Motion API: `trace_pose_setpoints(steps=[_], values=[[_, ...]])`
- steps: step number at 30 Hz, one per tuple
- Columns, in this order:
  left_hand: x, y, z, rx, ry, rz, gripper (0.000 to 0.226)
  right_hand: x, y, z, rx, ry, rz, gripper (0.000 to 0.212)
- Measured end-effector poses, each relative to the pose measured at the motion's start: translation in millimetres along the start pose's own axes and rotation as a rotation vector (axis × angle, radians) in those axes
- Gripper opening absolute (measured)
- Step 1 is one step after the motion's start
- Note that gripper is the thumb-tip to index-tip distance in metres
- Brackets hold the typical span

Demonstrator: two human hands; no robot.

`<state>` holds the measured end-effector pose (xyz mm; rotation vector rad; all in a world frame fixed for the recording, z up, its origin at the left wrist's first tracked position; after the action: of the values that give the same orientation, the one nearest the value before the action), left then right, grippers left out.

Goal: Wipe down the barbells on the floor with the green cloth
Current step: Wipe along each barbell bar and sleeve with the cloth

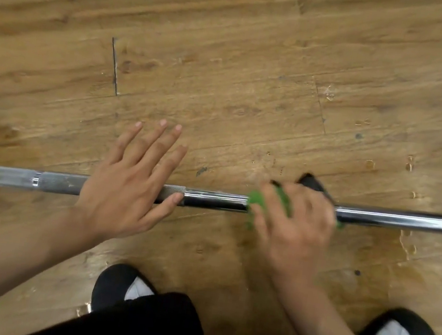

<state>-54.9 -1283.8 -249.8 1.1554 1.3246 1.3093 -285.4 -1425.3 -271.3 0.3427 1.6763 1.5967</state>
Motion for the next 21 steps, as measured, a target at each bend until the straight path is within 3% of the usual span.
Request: trace_pose_setpoints(steps=[2, 4, 6, 10, 18, 21], values=[[-2.3, -0.8, -0.3, -0.020, 0.011, -0.016, 0.075, -4.8, -1.3, -35.0, 0.027, -0.213, -0.061, 0.044], [-5.5, -1.3, -0.3, -0.041, 0.019, -0.027, 0.075, -9.6, -7.4, -23.8, 0.056, -0.400, -0.106, 0.036], [-9.3, -0.7, 1.3, -0.040, 0.027, -0.023, 0.074, -18.0, -13.3, 22.6, -0.007, -0.404, -0.111, 0.026], [-17.6, 1.9, 7.3, -0.001, 0.037, 0.026, 0.075, -30.0, -13.8, 94.2, -0.107, -0.034, 0.050, 0.030], [-24.7, 1.4, 11.7, 0.028, 0.025, 0.017, 0.082, -68.8, -0.7, -50.2, 0.080, 0.804, 0.314, 0.051], [-22.1, 1.2, 10.4, 0.012, 0.021, 0.016, 0.085, -71.5, -3.7, -27.4, 0.110, 0.834, 0.287, 0.058]])
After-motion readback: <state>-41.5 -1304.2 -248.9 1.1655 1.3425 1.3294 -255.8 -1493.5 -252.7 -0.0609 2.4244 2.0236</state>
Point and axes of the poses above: each hand's wrist, its own x-axis away from the middle knuckle, its own y-axis out of the back of the hand, z = x × y, the point moved 1 cm from there along -x, towards the middle knuckle, and after that the axes turned 5 degrees about x, right-handed, at the moved point
